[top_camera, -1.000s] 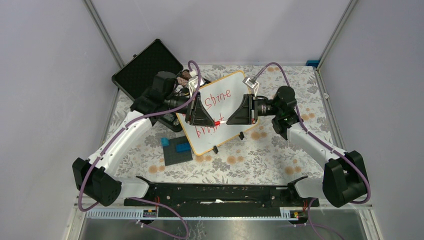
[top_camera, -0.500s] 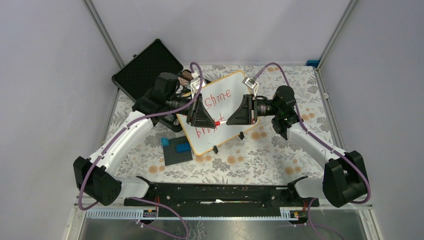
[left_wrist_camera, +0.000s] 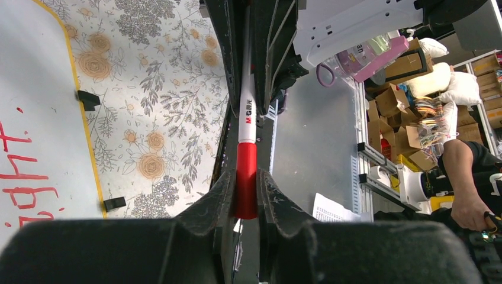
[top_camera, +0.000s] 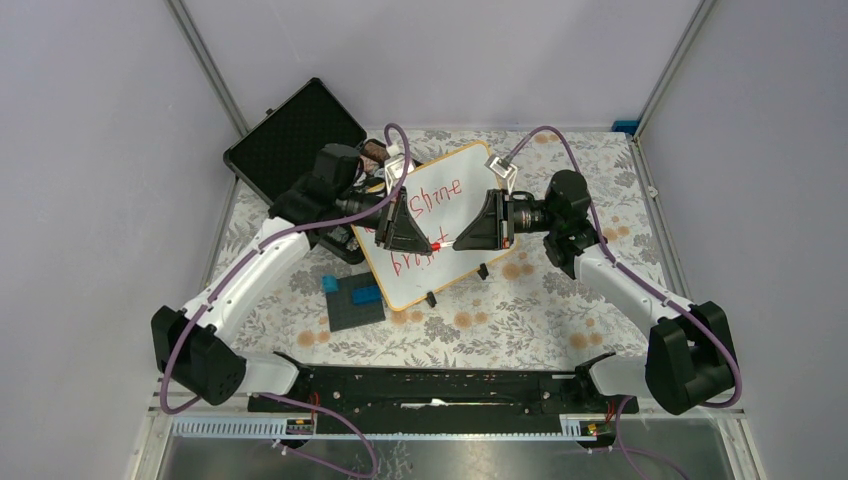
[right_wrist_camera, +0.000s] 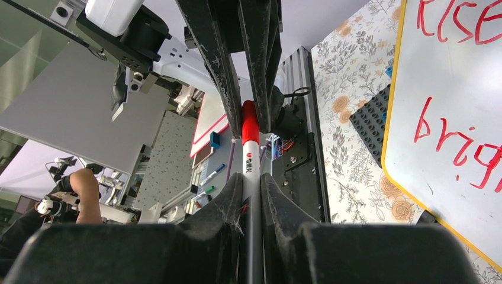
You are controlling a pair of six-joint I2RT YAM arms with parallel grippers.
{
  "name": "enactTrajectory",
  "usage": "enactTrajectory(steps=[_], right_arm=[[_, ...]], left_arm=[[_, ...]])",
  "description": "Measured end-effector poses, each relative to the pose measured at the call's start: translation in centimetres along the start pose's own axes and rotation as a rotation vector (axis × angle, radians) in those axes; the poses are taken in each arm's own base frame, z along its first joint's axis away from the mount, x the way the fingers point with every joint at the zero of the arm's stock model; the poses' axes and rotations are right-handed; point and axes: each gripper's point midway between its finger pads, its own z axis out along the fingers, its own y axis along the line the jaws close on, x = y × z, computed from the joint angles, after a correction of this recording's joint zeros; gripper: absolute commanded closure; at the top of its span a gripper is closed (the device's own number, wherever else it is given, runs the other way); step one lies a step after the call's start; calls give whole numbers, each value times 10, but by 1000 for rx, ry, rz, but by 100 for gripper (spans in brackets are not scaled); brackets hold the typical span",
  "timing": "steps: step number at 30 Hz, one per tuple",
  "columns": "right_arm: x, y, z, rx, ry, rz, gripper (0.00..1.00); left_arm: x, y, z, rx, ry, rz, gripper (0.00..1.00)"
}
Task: Write a sentence on the whiteboard
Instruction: Close the whiteboard marker at the center of the board.
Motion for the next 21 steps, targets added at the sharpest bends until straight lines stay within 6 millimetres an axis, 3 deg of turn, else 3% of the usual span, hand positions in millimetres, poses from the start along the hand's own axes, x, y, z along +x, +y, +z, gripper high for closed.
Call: enactTrajectory(steps=[19, 21], right_arm=[[3, -1, 6, -13, 18, 1, 100], [3, -1, 6, -14, 21, 3, 89]], left_arm=[[3, 2, 2, -2, 53, -75, 100], [4, 1, 2, -3, 56, -80, 100]])
